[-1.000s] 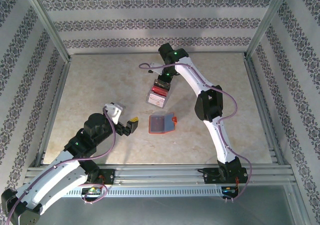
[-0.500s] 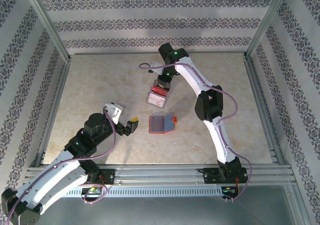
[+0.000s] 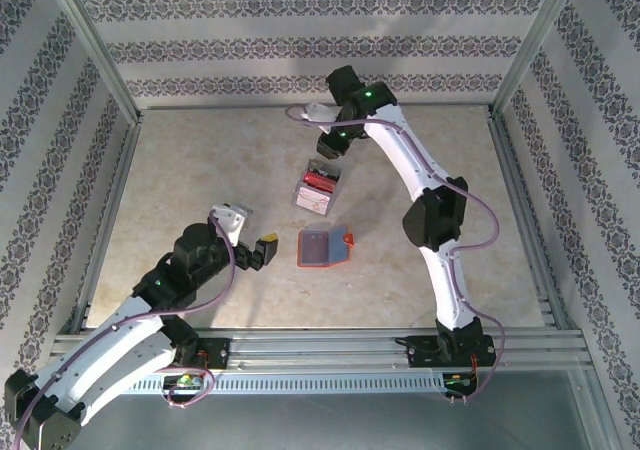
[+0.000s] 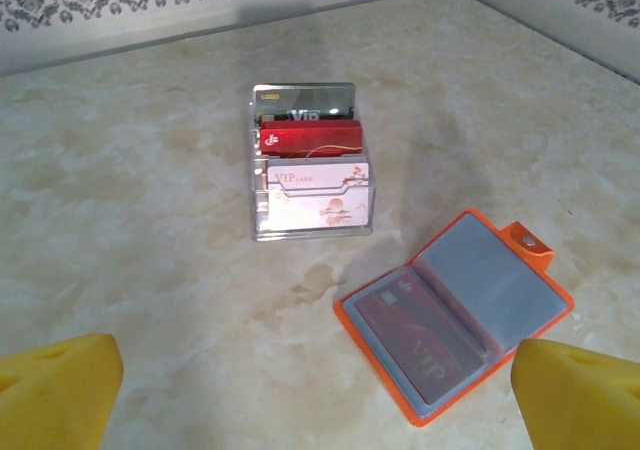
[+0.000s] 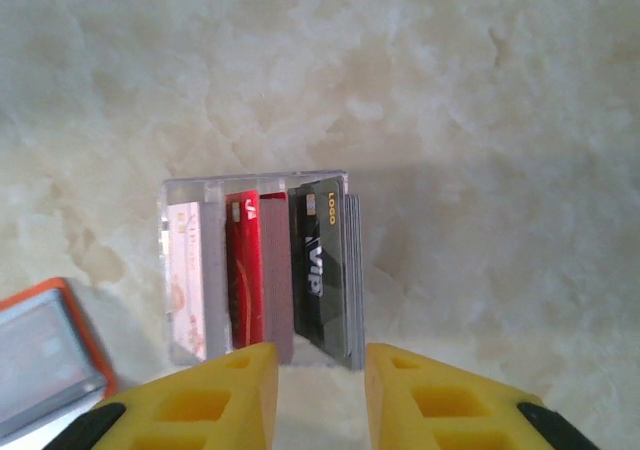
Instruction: Take the credit cards out of the card holder
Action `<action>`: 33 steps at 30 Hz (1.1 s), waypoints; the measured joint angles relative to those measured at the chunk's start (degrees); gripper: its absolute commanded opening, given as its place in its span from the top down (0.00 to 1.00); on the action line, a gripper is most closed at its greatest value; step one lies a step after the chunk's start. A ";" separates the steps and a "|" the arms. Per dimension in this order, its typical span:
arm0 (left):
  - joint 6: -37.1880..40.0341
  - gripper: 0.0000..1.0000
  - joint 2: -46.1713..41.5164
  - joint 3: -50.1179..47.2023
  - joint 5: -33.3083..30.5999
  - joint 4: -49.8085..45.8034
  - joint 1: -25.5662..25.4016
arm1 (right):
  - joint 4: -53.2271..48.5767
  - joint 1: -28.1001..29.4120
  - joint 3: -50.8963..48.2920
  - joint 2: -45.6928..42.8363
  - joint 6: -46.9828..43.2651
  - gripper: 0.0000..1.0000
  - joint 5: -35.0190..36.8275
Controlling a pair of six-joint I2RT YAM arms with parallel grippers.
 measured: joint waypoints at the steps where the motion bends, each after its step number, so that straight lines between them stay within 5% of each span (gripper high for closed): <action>1: -0.33 0.00 0.39 0.46 -0.55 -0.48 0.00 | 0.04 0.00 -1.11 -1.62 0.96 0.70 -0.02; 8: -4.52 0.00 3.43 2.99 -4.44 -2.64 0.00 | 1.60 -0.02 -14.45 -14.80 11.04 0.70 -0.13; 16: -13.77 0.01 8.96 3.89 -4.31 -4.09 0.00 | 13.94 -0.35 -44.92 -34.47 26.93 0.64 -3.89; 24: -24.00 0.25 17.03 6.73 2.67 -5.16 0.04 | 32.61 -1.84 -72.43 -54.16 46.90 0.74 -16.13; 33: -33.73 0.41 27.17 6.67 11.63 -0.57 0.04 | 41.33 4.61 -85.35 -57.20 58.69 0.80 -18.93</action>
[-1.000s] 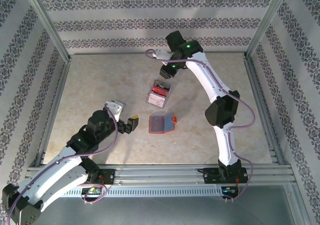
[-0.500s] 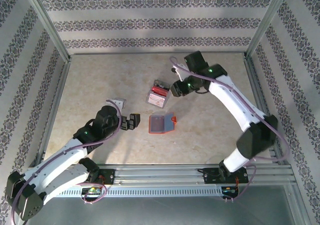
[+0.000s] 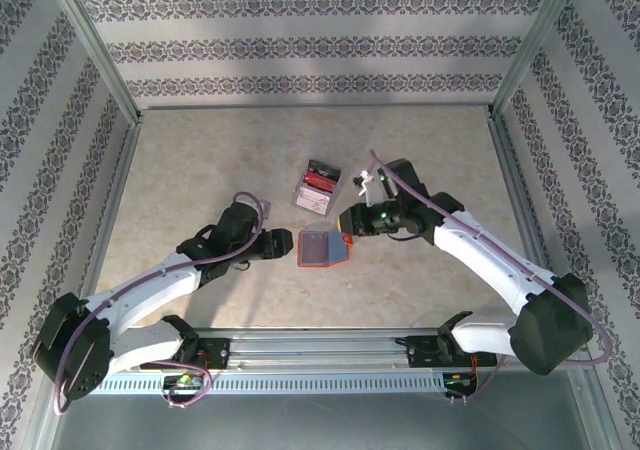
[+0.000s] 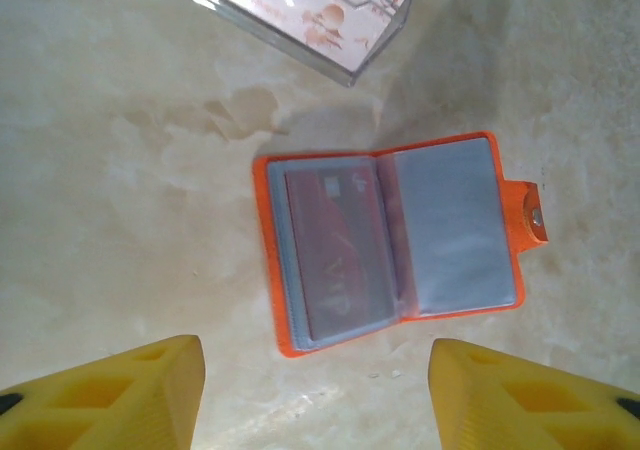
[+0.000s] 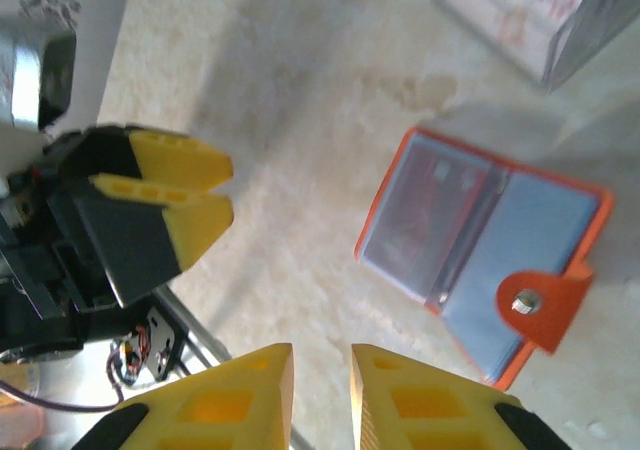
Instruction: Take the credit cards out of the card holder
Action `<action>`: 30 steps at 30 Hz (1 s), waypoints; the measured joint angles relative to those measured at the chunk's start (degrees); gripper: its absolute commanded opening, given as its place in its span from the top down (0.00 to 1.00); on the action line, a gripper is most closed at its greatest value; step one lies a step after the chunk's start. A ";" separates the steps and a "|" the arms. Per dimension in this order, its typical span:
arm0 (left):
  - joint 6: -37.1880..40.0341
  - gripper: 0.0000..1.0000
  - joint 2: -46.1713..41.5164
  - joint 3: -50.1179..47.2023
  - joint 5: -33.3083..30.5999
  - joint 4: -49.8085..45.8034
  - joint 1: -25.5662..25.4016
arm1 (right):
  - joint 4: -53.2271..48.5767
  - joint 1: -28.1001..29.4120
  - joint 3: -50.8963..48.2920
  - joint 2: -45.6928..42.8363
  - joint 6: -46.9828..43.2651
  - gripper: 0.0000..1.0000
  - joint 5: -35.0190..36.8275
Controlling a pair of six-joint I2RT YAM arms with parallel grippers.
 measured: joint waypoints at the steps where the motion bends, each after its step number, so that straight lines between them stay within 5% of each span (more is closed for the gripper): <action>1: -0.72 0.41 0.81 0.00 0.70 0.66 0.00 | 1.14 0.63 -1.44 -0.02 1.05 0.81 0.00; 15: -4.28 0.47 10.03 1.88 7.37 3.04 0.00 | 13.53 2.91 -12.87 5.14 8.59 0.83 3.80; 30: -5.11 0.53 15.23 4.66 9.53 3.76 0.00 | 15.43 1.73 -15.93 8.81 8.31 0.87 8.44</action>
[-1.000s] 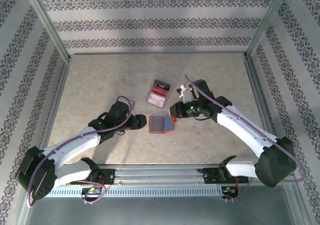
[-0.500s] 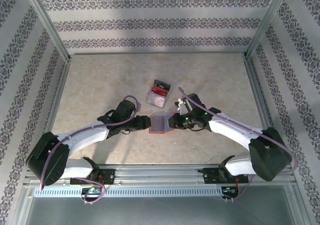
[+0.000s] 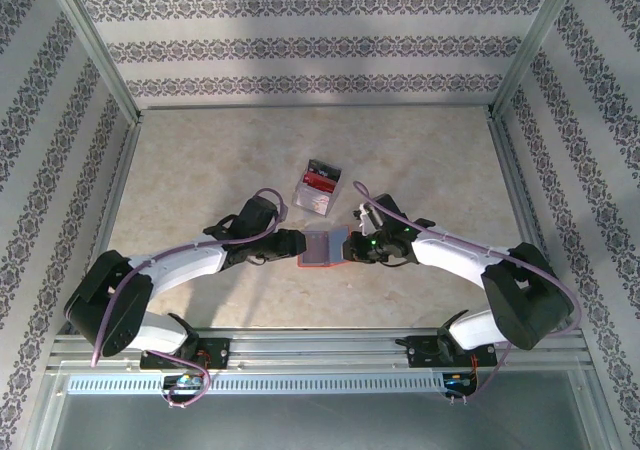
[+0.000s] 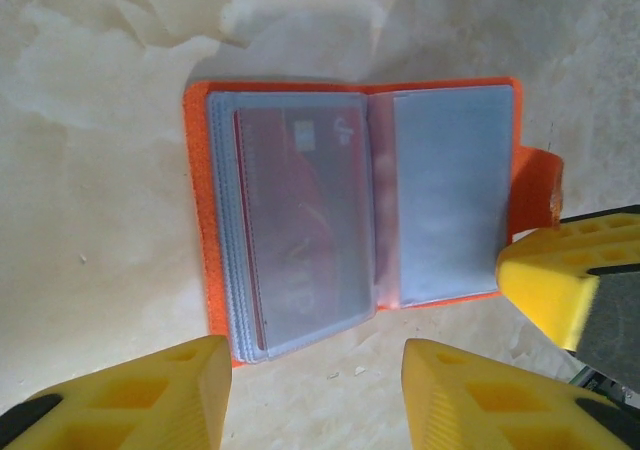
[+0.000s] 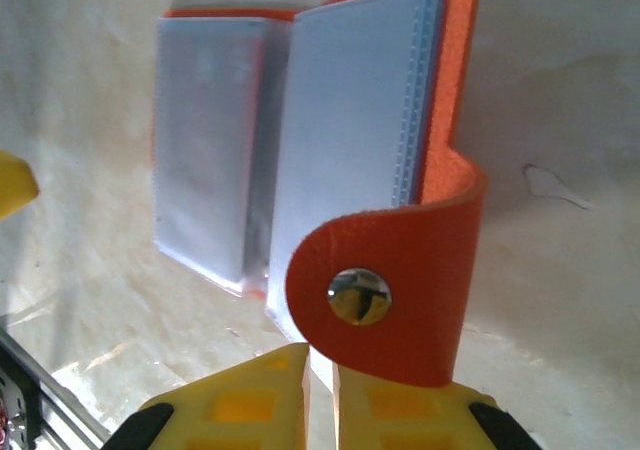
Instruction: Take the credit cards out of the card holder
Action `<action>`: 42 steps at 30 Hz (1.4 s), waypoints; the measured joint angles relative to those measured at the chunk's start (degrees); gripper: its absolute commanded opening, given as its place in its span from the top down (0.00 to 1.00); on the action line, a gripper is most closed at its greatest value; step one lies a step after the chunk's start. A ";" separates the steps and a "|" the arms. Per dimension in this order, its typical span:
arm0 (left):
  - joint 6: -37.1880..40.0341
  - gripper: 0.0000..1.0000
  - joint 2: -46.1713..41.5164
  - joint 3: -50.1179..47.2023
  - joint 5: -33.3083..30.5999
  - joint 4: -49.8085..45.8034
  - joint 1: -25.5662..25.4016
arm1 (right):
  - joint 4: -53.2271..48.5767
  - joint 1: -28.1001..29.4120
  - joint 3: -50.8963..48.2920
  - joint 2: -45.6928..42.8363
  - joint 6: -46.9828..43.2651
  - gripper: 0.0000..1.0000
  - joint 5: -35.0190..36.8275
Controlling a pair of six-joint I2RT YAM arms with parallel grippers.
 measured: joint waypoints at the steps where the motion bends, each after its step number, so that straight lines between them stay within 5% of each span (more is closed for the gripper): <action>1: -0.02 0.53 0.15 0.07 0.00 0.04 0.00 | 0.02 -0.02 -0.09 0.02 0.00 0.87 0.07; 13: -0.39 0.68 7.02 3.28 2.91 1.81 0.00 | 0.20 -0.28 -0.72 1.90 -1.18 0.91 0.44; 42: 1.55 0.74 16.22 8.44 2.89 1.51 0.00 | 0.55 -0.26 -1.03 3.45 -1.51 0.91 0.48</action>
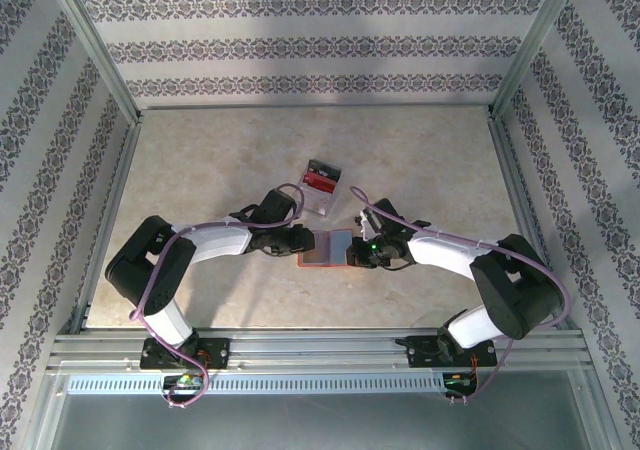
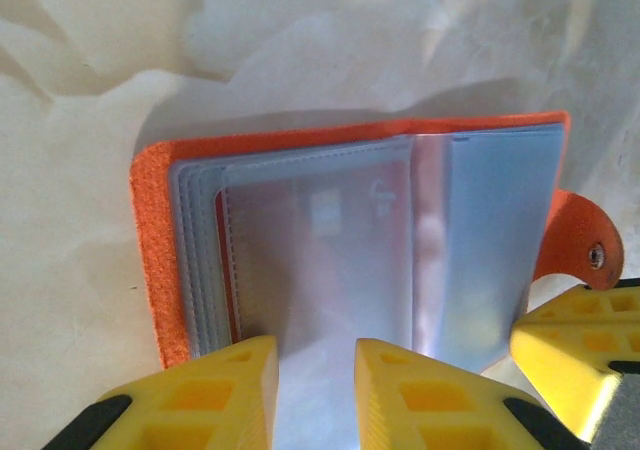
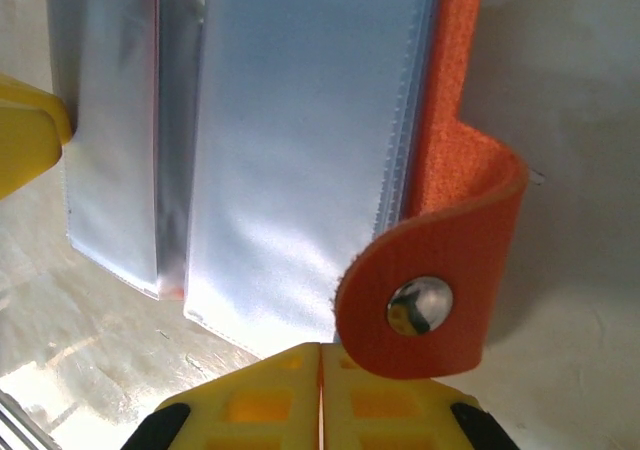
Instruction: Take the credit cards out of the card holder
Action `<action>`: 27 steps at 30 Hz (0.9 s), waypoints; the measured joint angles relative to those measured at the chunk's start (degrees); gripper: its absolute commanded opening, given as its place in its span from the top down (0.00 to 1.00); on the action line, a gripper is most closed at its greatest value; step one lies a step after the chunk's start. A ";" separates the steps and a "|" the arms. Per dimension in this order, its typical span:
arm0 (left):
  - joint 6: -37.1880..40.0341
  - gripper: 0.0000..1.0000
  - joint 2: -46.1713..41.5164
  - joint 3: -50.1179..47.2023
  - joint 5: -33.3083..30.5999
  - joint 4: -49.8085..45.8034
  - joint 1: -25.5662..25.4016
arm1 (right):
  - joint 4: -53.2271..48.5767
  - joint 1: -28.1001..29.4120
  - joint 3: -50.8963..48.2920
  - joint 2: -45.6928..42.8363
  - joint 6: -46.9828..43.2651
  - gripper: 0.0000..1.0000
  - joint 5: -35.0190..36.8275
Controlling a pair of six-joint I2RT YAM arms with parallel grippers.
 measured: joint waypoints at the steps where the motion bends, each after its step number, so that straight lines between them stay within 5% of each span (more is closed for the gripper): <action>1: 0.00 0.75 0.26 0.00 0.02 0.07 0.00 | 0.02 0.00 0.00 0.00 0.00 0.91 0.00; 27: -0.22 0.77 5.44 4.70 4.72 2.21 -1.60 | 1.70 -0.52 -0.52 1.84 0.00 0.92 0.11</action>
